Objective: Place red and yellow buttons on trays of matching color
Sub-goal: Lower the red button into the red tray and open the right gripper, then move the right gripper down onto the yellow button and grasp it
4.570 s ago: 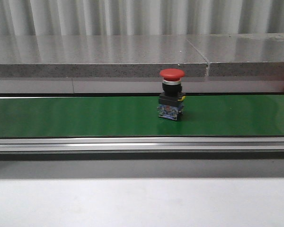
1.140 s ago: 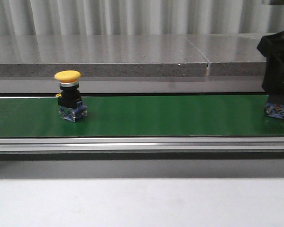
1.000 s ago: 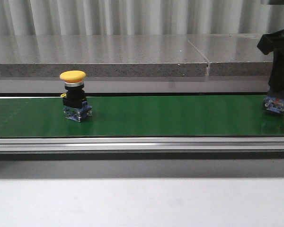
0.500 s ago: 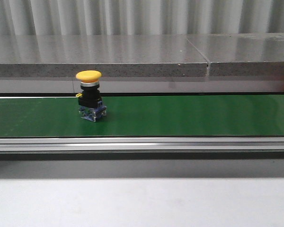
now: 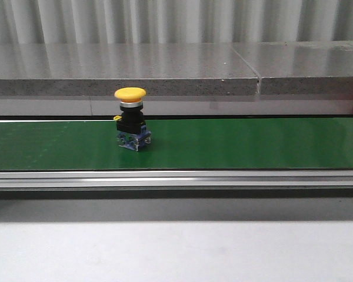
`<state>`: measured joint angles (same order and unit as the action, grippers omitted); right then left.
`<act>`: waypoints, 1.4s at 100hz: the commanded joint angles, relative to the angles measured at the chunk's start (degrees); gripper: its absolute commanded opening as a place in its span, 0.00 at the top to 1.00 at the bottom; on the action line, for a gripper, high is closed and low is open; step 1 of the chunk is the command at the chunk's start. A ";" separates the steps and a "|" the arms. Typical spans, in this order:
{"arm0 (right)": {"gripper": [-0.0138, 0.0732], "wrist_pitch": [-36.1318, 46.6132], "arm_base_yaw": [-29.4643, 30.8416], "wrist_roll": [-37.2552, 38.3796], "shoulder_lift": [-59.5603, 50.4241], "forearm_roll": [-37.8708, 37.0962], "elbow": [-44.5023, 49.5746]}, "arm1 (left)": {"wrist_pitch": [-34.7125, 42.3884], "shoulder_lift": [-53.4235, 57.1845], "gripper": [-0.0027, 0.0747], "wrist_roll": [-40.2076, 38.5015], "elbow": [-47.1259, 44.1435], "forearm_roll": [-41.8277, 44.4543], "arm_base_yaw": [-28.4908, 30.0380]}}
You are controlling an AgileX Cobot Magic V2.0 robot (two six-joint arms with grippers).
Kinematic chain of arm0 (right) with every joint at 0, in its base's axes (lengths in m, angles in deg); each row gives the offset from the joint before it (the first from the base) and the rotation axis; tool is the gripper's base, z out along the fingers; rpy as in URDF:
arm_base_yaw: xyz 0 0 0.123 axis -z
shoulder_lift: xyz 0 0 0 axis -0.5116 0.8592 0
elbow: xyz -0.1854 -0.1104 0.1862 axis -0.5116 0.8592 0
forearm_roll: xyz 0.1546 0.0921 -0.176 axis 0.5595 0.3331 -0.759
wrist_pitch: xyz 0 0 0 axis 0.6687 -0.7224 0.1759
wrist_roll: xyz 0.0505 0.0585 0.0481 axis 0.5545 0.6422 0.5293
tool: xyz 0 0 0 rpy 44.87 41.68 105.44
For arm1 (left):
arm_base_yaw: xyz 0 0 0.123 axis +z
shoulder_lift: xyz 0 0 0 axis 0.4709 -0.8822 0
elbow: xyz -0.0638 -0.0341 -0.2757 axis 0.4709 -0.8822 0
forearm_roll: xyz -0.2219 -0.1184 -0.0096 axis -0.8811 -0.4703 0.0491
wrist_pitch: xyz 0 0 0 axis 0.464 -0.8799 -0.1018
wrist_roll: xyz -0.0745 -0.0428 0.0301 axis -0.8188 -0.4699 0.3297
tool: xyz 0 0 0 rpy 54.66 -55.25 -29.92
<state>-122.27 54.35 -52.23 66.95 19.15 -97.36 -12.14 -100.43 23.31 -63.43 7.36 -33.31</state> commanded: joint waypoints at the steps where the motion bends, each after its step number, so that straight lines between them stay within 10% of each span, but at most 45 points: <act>1: 0.65 2.88 0.39 0.22 0.00 -0.73 -3.55 | 4.12 -0.42 0.99 -0.45 1.52 -0.12 -0.52; 43: 0.63 2.60 1.24 0.22 8.55 -1.25 -7.38 | 4.12 -0.42 0.99 -0.45 1.52 -0.12 -0.52; 73: 0.10 2.87 1.47 0.22 8.74 -1.25 -7.86 | 4.12 -0.42 0.99 -0.45 1.52 -0.12 -0.52; 140: 0.10 4.26 -7.79 -0.19 -14.12 0.29 -0.68 | 4.12 -0.42 0.99 -0.45 1.52 -0.12 -0.52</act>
<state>-120.69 49.14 -52.10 59.73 18.98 -99.32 -12.14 -100.43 23.31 -63.43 7.36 -33.31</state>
